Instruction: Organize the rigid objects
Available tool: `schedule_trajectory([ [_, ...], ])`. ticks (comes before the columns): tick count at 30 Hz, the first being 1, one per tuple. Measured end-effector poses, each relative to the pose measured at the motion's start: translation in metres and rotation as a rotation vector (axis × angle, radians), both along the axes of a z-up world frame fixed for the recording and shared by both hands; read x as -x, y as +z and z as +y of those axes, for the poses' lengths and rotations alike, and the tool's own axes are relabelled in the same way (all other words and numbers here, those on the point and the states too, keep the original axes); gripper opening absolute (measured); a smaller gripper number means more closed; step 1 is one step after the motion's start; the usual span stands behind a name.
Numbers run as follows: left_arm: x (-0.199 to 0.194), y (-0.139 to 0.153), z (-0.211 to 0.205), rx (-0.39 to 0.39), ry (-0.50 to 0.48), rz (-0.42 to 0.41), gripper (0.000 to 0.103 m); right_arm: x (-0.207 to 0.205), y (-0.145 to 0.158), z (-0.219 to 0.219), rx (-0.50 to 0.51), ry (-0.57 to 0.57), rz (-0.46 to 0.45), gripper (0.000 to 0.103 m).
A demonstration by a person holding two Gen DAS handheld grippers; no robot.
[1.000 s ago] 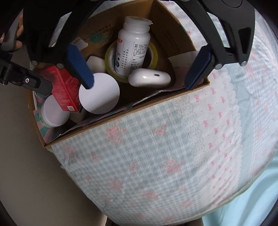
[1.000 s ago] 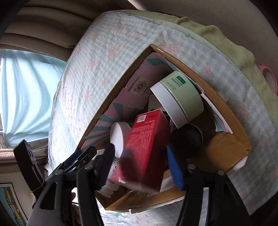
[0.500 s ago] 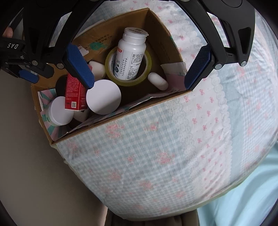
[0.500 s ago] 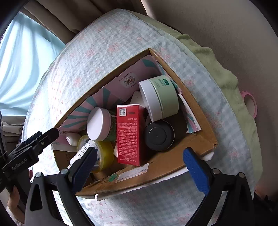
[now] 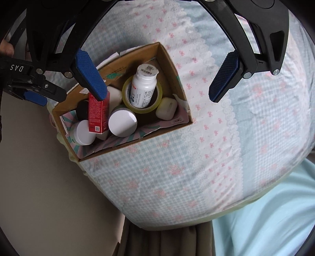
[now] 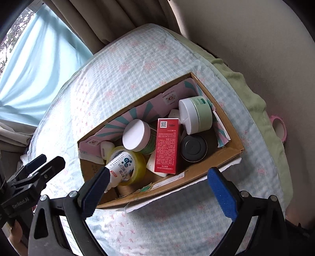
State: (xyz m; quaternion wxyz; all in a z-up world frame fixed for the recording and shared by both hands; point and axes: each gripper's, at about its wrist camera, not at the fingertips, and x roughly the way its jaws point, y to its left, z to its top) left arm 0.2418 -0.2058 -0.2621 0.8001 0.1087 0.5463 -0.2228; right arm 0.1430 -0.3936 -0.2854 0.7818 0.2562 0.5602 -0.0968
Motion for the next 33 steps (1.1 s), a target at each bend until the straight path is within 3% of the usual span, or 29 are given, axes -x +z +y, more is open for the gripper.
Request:
schedule_trajectory([
  [6, 0.035, 0.06, 0.05, 0.036, 0.038, -0.066, 0.103, 0.02, 0.053, 0.038, 0.054, 0.067, -0.057, 0.098],
  [12, 0.078, 0.138, 0.106, 0.098, 0.119, -0.138, 0.103, 0.035, 0.123, 0.093, 0.107, 0.189, -0.162, 0.098],
  [18, 0.128, 0.223, 0.161, 0.127, 0.232, -0.304, 0.103, 0.054, 0.218, 0.155, 0.264, 0.293, -0.35, 0.098],
  [21, 0.157, 0.258, 0.188, 0.131, 0.288, -0.438, 0.103, 0.069, 0.258, 0.175, 0.331, 0.307, -0.459, 0.098],
  [26, 0.192, 0.287, 0.217, 0.112, 0.333, -0.62, 0.103, 0.09, 0.288, 0.194, 0.408, 0.31, -0.566, 0.098],
  [33, 0.216, 0.295, 0.231, 0.129, 0.367, -0.704, 0.103, 0.098, 0.291, 0.206, 0.44, 0.321, -0.621, 0.098],
])
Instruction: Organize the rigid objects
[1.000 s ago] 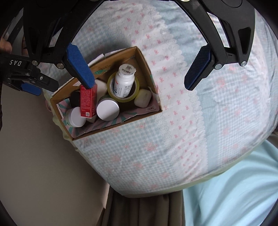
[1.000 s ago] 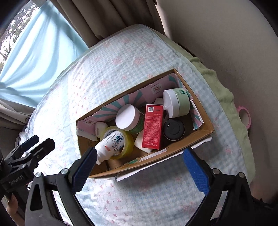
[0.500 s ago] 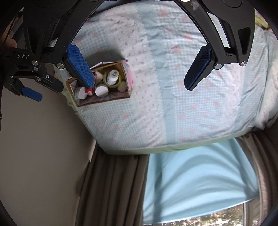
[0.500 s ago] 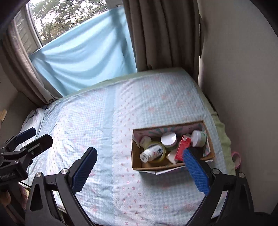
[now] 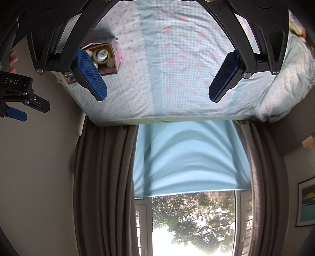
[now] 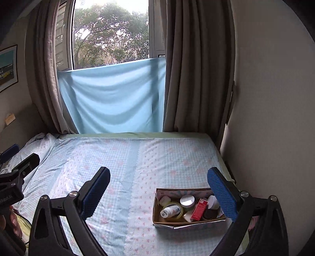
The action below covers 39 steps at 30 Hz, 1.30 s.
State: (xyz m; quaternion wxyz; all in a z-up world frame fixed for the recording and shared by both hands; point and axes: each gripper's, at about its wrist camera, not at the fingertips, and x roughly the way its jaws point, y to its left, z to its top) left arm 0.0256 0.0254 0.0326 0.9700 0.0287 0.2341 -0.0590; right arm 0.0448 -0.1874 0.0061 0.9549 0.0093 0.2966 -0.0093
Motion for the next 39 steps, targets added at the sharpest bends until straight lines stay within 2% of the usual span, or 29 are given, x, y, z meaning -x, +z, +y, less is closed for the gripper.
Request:
schedule_trajectory([
  [6, 0.0025, 0.0015, -0.0016, -0.002, 0.001, -0.033, 0.103, -0.0015, 0.0029, 0.0035, -0.003, 0.003, -0.019, 0.098],
  [39, -0.0058, -0.0022, 0.0002, -0.004, 0.021, -0.018, 0.103, -0.0079, 0.0042, 0.0073, -0.01, -0.014, -0.016, 0.098],
])
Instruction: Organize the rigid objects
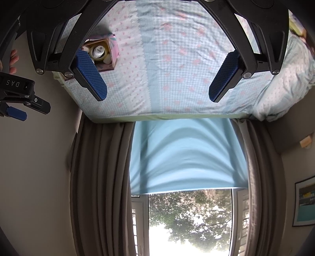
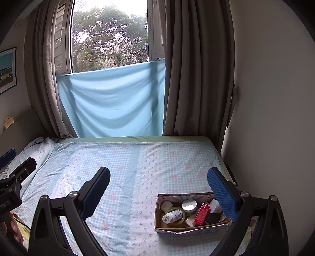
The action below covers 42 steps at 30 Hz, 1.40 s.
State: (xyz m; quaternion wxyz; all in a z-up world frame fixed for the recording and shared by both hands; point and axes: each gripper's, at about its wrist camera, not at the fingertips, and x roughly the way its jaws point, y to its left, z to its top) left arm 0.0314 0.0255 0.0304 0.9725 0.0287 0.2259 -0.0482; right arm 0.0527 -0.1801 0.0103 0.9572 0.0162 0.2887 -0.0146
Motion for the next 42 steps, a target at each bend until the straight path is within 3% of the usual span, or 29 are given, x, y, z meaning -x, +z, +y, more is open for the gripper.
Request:
schedule_trajectory([
  [35, 0.002, 0.003, -0.011, -0.011, -0.012, -0.014, 0.103, 0.003, 0.003, -0.007, 0.013, -0.015, -0.018, 0.098],
  [42, 0.005, 0.005, -0.018, -0.061, 0.038, -0.049, 0.103, 0.004, 0.003, -0.009, 0.012, -0.016, -0.021, 0.098],
])
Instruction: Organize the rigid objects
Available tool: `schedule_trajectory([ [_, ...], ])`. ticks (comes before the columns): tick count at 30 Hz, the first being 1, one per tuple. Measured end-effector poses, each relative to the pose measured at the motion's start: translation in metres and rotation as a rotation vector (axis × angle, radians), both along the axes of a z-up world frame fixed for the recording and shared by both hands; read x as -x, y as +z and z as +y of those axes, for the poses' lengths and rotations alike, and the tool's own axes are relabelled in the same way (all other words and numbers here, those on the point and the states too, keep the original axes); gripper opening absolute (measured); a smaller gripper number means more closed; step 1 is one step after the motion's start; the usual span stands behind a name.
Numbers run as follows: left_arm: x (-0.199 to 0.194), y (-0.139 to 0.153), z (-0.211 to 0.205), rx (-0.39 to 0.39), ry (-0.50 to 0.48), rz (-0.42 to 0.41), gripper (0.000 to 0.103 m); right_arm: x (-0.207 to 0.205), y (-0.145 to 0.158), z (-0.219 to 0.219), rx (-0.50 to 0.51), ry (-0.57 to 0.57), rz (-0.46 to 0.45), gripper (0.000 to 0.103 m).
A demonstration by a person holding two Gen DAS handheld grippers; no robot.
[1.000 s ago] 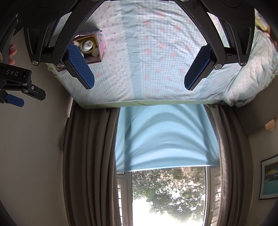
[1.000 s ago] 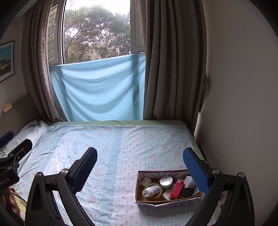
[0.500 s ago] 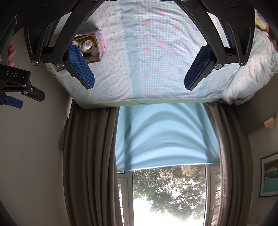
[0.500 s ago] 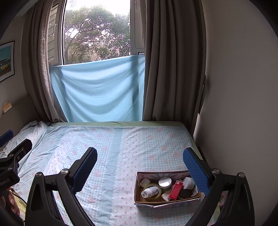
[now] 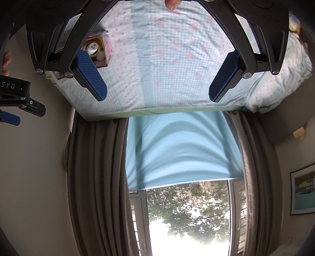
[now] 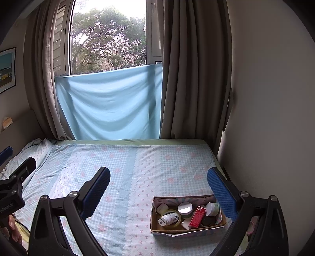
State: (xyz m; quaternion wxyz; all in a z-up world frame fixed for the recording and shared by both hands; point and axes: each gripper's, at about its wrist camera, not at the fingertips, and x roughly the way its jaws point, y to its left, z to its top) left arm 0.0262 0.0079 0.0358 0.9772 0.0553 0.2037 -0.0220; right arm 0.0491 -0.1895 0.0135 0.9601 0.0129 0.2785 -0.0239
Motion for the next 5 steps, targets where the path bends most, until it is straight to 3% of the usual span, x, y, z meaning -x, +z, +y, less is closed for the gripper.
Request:
schedule_trajectory([
  [5, -0.001, -0.0015, 0.0045, 0.04, -0.007, 0.005, 0.103, 0.0, 0.0001, -0.0008, 0.0, 0.0, 0.001, 0.098],
])
